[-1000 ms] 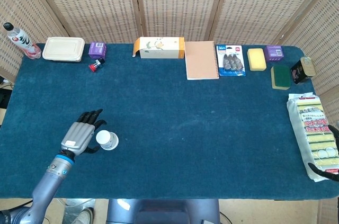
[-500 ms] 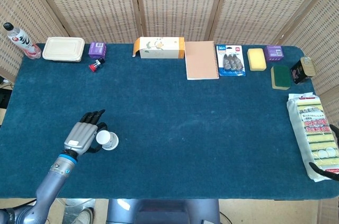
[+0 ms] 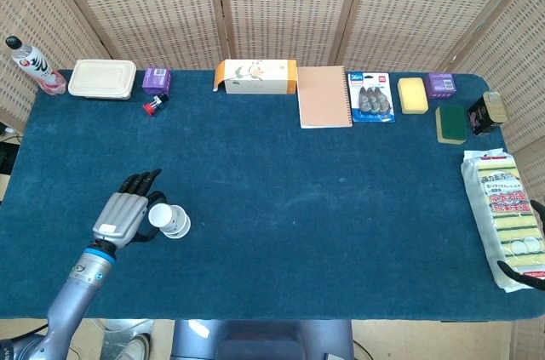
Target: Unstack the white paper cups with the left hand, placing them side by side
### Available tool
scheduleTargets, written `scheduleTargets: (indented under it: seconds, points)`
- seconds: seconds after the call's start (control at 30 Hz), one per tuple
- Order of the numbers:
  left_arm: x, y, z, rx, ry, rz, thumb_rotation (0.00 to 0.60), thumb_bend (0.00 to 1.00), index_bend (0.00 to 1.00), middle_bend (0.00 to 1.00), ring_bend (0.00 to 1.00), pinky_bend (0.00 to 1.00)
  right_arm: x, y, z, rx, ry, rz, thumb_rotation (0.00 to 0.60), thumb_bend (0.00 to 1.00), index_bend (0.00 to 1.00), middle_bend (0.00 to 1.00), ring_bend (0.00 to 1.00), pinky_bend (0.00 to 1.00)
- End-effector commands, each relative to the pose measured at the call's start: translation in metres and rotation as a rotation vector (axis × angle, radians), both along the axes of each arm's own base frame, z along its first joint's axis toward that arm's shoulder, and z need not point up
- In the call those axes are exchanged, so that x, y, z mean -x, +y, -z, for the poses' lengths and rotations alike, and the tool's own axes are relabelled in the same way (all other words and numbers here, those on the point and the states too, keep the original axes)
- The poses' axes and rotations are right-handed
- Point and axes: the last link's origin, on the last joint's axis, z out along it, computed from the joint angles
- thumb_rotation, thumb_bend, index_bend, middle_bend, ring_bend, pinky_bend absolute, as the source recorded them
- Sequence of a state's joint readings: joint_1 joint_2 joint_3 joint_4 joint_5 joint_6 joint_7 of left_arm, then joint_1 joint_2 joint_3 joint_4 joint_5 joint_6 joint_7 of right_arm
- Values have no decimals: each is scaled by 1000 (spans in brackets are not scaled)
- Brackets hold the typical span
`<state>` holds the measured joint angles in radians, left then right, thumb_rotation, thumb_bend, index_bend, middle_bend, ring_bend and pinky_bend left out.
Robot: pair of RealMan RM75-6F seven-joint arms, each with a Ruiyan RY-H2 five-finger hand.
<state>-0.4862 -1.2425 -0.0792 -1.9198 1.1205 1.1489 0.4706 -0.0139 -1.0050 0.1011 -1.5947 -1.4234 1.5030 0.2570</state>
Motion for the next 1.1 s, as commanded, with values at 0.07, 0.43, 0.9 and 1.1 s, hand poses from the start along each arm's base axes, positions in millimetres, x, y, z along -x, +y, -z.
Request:
scheduleTargets:
  seconds: [0.07, 0.43, 0.9, 1.1]
  points:
    - [-4, -8, -29, -45, -84, 10, 600, 256, 386, 0, 0, 49, 0, 0, 0, -1, 1, -1, 600, 24, 56, 0, 0, 0]
    - [5, -1, -66, -109, -157, 6, 600, 255, 387, 0, 0, 49, -2, 0, 3, -8, 9, -5, 600, 24, 56, 0, 0, 0]
    - [56, -3, -55, -63, -126, -119, 600, 254, 387, 0, 0, 49, -2, -1, 5, -15, 12, -3, 600, 24, 56, 0, 0, 0]
    - [76, -8, -42, -63, -86, -127, 600, 255, 386, 0, 0, 49, -3, -1, 7, -21, 13, -3, 600, 24, 56, 0, 0, 0]
